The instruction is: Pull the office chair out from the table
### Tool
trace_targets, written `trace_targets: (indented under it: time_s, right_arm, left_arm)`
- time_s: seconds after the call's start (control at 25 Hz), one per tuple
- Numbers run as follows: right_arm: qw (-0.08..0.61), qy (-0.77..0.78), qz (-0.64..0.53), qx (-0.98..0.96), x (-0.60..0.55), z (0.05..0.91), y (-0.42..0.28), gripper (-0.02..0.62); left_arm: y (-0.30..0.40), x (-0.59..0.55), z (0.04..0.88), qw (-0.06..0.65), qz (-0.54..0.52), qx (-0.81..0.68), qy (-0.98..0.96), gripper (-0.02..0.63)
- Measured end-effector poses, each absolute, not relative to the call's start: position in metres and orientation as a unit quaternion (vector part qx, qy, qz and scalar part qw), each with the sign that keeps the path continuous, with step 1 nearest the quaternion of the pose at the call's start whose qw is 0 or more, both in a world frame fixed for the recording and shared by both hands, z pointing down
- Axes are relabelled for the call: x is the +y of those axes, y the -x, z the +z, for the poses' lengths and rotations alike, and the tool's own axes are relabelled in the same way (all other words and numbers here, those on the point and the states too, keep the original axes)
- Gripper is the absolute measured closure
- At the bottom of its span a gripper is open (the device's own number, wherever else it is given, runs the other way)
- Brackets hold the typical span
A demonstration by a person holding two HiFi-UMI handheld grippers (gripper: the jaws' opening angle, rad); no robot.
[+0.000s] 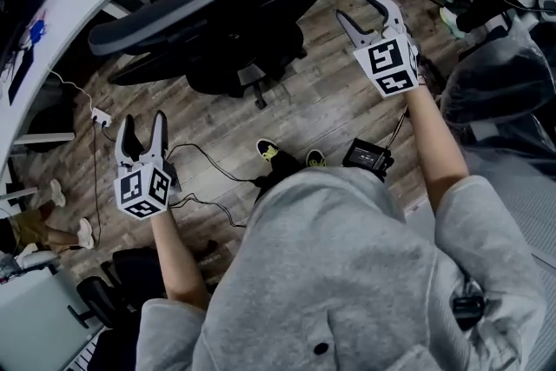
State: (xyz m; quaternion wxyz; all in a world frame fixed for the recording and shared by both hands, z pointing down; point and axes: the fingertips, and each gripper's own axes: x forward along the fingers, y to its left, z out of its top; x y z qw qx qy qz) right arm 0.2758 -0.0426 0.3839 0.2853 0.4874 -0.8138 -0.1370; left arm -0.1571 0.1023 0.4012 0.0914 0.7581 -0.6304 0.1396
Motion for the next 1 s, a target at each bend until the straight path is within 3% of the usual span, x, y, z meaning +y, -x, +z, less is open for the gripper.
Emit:
trace_targets:
  time_s: [0.24,0.28,0.32,0.36,0.44,0.48,0.68,1.0]
  right_arm:
    - [0.194,-0.459,-0.050,-0.866,0.041,0.375,-0.271,0.357]
    - [0.181,-0.455,-0.044,-0.871,0.052,0.369,-0.269,0.399]
    - [0.166,-0.453,-0.040,-0.875,0.062,0.363,-0.267,0.480]
    - [0.150,-0.449,-0.033,-0.880,0.072,0.357,-0.264,0.527]
    - [0.119,-0.438,-0.015,-0.891,0.089,0.345,-0.259,0.534]
    - [0.104,-0.433,-0.008,-0.895,0.096,0.338,-0.257,0.538]
    - [0.070,-0.417,-0.001,-0.906,0.125,0.310,-0.251,0.549]
    - [0.079,-0.392,-0.031,-0.916,0.156,0.307,-0.243,0.558]
  left_arm:
    - [0.049,0.137,0.387,0.058,0.146,-0.585,-0.796,0.281]
    - [0.037,0.140,0.380,0.047,0.146,-0.582,-0.799,0.281]
    - [0.027,0.143,0.373,0.038,0.141,-0.582,-0.800,0.292]
    - [0.020,0.148,0.364,0.030,0.130,-0.584,-0.801,0.351]
    - [0.012,0.159,0.347,0.017,0.100,-0.594,-0.798,0.555]
    - [0.009,0.164,0.339,0.014,0.088,-0.598,-0.796,0.589]
    - [-0.008,0.185,0.319,0.009,0.089,-0.626,-0.774,0.594]
    - [-0.028,0.211,0.324,0.035,0.102,-0.646,-0.755,0.594]
